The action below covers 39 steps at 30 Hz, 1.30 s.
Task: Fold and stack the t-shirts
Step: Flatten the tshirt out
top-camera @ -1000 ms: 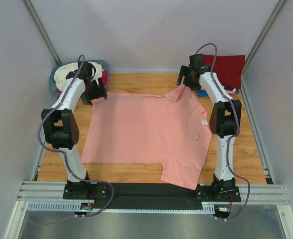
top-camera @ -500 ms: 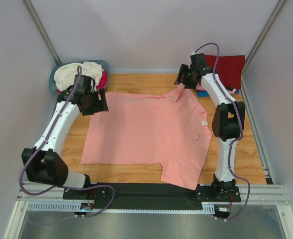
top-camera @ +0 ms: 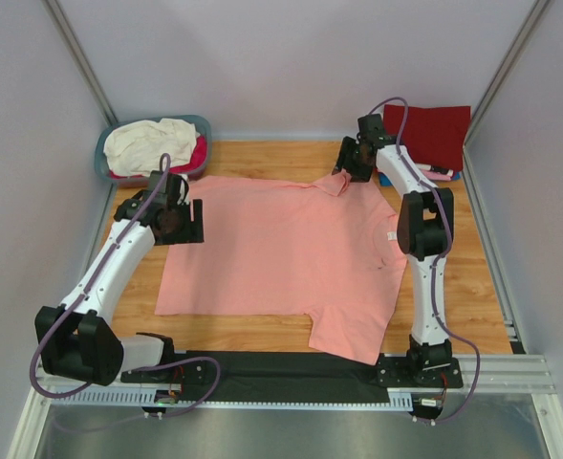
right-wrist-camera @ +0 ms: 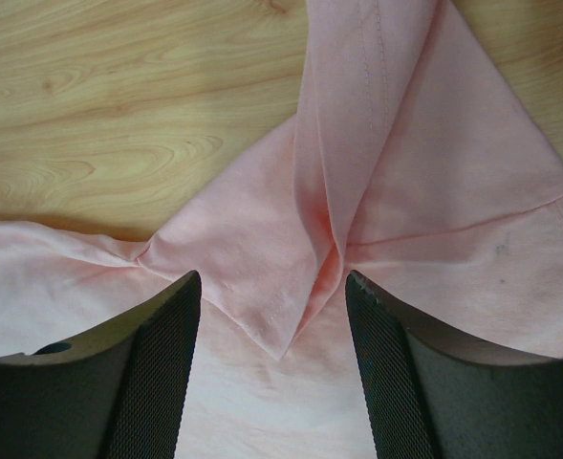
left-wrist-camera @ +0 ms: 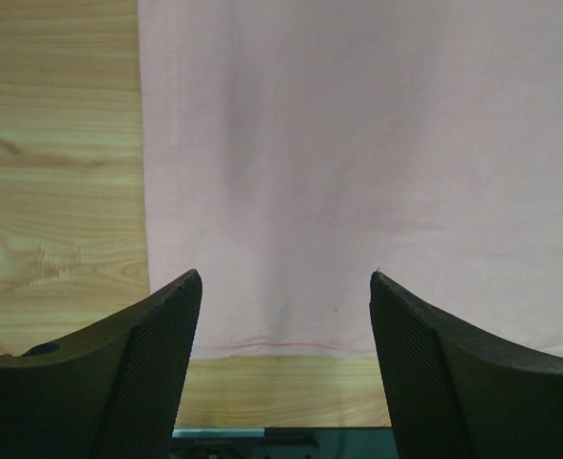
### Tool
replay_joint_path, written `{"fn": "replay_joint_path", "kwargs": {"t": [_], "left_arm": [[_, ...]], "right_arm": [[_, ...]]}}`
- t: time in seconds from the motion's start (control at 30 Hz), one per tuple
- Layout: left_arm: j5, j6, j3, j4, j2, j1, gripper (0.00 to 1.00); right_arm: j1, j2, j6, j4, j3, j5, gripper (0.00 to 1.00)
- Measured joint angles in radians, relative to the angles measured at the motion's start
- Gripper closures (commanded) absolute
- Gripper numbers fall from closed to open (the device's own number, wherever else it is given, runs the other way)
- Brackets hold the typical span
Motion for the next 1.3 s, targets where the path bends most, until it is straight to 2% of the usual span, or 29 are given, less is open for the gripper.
{"fn": "replay_joint_path", "kwargs": {"t": [0.33,0.53,0.63,0.67,0.73,0.77,1.03,1.2,1.23,1.27,1.3], "left_arm": [[0.002,0.006,0.0,0.003,0.0,0.0,0.23],[0.004,0.006,0.0,0.003,0.0,0.0,0.23],[0.005,0.006,0.0,0.003,0.0,0.0,0.24],[0.005,0.006,0.0,0.003,0.0,0.0,0.24],[0.006,0.006,0.0,0.003,0.0,0.0,0.24],[0.006,0.006,0.0,0.003,0.0,0.0,0.24],[0.008,0.006,0.0,0.003,0.0,0.0,0.24],[0.008,0.006,0.0,0.003,0.0,0.0,0.24],[0.008,0.006,0.0,0.003,0.0,0.0,0.24],[0.008,0.006,0.0,0.003,0.001,0.0,0.24],[0.009,0.006,0.0,0.003,0.001,0.0,0.24]], "right_arm": [[-0.002,0.062,0.01,-0.002,0.011,0.008,0.43],[-0.002,0.069,0.016,0.002,0.011,0.008,0.59],[-0.002,0.069,0.019,0.007,0.011,0.007,0.76],[-0.002,0.069,0.021,0.008,0.012,0.007,0.87],[-0.002,0.069,0.02,0.01,0.011,0.004,0.98],[-0.002,0.069,0.023,0.012,0.011,0.002,1.0],[-0.003,0.073,0.068,0.05,0.028,-0.066,0.99],[-0.001,0.128,0.164,0.156,0.136,-0.143,1.0],[-0.001,0.154,0.192,0.191,0.172,-0.157,0.93],[0.0,0.18,0.22,0.229,0.205,-0.168,0.81],[0.0,0.209,0.251,0.272,0.239,-0.18,0.62]]}}
